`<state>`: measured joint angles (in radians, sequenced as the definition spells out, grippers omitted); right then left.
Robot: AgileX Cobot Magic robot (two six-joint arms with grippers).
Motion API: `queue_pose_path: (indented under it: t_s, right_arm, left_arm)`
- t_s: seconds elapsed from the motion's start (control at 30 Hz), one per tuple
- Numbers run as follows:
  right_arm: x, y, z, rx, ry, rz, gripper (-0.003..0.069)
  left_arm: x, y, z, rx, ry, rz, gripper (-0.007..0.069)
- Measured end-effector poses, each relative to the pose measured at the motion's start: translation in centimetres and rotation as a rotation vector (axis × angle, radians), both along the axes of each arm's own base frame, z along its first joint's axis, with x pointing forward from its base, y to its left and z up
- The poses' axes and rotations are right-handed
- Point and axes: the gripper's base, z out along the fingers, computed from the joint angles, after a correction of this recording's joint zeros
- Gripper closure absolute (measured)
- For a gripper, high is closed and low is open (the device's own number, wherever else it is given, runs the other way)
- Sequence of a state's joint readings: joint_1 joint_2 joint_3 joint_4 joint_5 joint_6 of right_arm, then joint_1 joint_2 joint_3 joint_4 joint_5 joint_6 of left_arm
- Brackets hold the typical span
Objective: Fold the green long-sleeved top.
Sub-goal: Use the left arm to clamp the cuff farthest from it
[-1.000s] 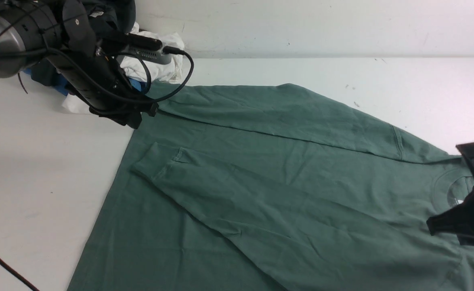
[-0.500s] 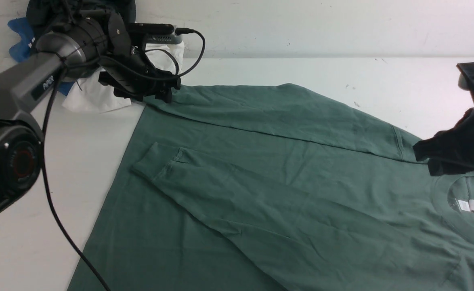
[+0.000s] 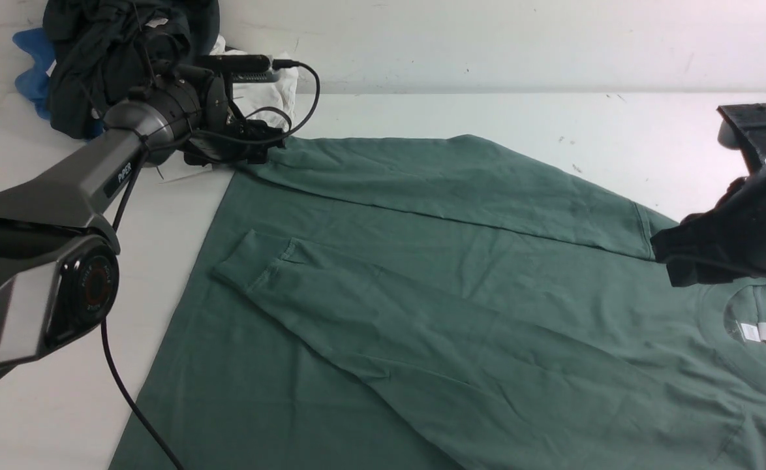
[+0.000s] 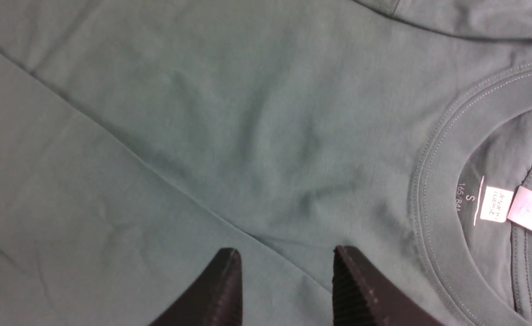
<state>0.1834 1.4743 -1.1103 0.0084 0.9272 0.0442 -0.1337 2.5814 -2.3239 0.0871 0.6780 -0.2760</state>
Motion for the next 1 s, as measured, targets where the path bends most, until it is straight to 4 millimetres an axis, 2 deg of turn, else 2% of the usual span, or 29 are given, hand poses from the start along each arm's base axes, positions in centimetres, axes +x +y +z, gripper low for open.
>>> queue_pose_path:
  t_s: [0.23, 0.4, 0.53, 0.7, 0.87, 1.0]
  right_arm:
    - [0.0, 0.0, 0.0, 0.0, -0.001, 0.0, 0.0386]
    - [0.0, 0.0, 0.0, 0.0, -0.001, 0.0, 0.0386]
    - [0.0, 0.0, 0.0, 0.0, -0.001, 0.0, 0.0386]
    - [0.0, 0.0, 0.0, -0.001, -0.001, 0.002, 0.0386]
    - [0.0, 0.0, 0.0, -0.001, -0.001, 0.002, 0.0386]
    - [0.0, 0.0, 0.0, -0.001, -0.001, 0.002, 0.0386]
  left_arm:
    - [0.0, -0.4, -0.8, -0.073, 0.021, 0.015, 0.0176]
    - [0.0, -0.5, -0.8, -0.075, 0.02, 0.012, 0.0276]
    - [0.0, -0.5, -0.8, -0.066, 0.019, -0.006, 0.0431]
    - [0.0, -0.7, -0.7, -0.029, 0.015, -0.051, 0.0534]
    - [-0.1, -0.8, -0.1, -0.019, 0.008, -0.065, 0.0538]
    - [-0.2, -0.8, 0.6, 0.001, 0.001, -0.089, 0.0447]
